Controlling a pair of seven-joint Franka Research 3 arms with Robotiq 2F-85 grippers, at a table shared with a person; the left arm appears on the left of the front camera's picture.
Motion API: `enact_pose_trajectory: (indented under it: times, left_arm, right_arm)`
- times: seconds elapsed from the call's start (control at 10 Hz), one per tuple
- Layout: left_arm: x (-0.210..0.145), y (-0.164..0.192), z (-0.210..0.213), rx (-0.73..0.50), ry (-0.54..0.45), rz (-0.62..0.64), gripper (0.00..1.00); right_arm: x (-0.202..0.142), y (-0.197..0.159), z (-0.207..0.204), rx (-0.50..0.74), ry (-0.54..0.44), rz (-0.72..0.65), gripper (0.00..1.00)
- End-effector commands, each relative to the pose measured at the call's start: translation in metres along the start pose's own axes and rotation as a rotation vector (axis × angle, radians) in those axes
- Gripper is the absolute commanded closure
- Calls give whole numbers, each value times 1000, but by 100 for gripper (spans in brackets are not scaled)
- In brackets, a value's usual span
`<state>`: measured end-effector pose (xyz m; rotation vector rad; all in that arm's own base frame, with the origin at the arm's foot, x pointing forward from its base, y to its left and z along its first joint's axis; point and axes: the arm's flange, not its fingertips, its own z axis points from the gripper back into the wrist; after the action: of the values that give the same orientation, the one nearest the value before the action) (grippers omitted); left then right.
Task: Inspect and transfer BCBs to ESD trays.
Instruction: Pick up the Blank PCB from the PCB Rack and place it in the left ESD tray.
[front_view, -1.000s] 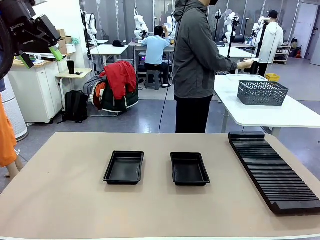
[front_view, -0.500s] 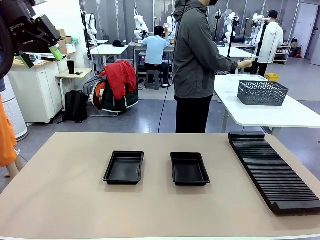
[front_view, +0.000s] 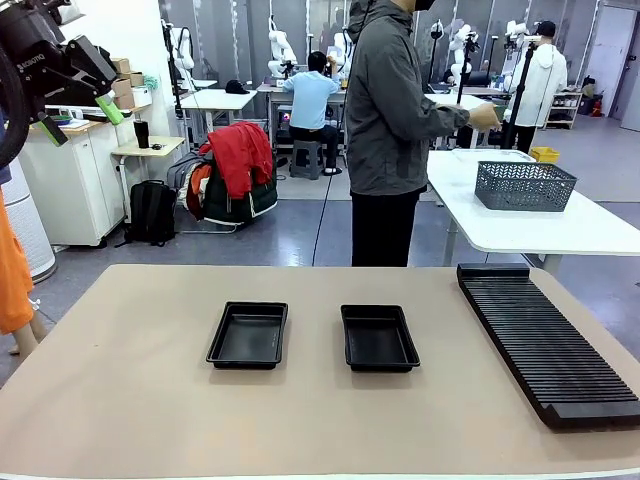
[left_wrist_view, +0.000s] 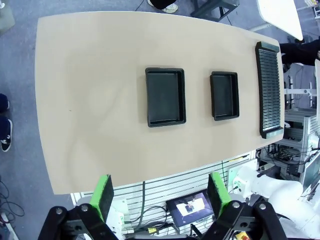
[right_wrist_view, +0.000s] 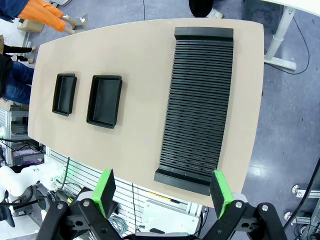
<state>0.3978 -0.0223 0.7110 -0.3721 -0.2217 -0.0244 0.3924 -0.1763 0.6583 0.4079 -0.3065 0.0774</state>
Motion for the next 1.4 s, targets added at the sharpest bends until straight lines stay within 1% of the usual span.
enact_pose_trajectory:
  times: [0.0,0.2,0.5,0.6,0.7,1.3]
  left_arm:
    - [-4,5,0,-36,6,38,0]
    - [-2,14,-1,-49,20,48,0]
    - [-2,18,3,-46,15,52,0]
    - [0,17,3,-33,19,70,0]
    - [1,14,2,-27,3,43,0]
    - [1,14,2,-27,3,43,0]
  right_arm:
    - [-3,1,0,3,0,2,0]
    - [-3,1,0,3,0,2,0]
    - [-3,1,0,3,0,2,0]
    - [-3,1,0,3,0,2,0]
    - [-3,1,0,3,0,2,0]
    - [-3,1,0,3,0,2,0]
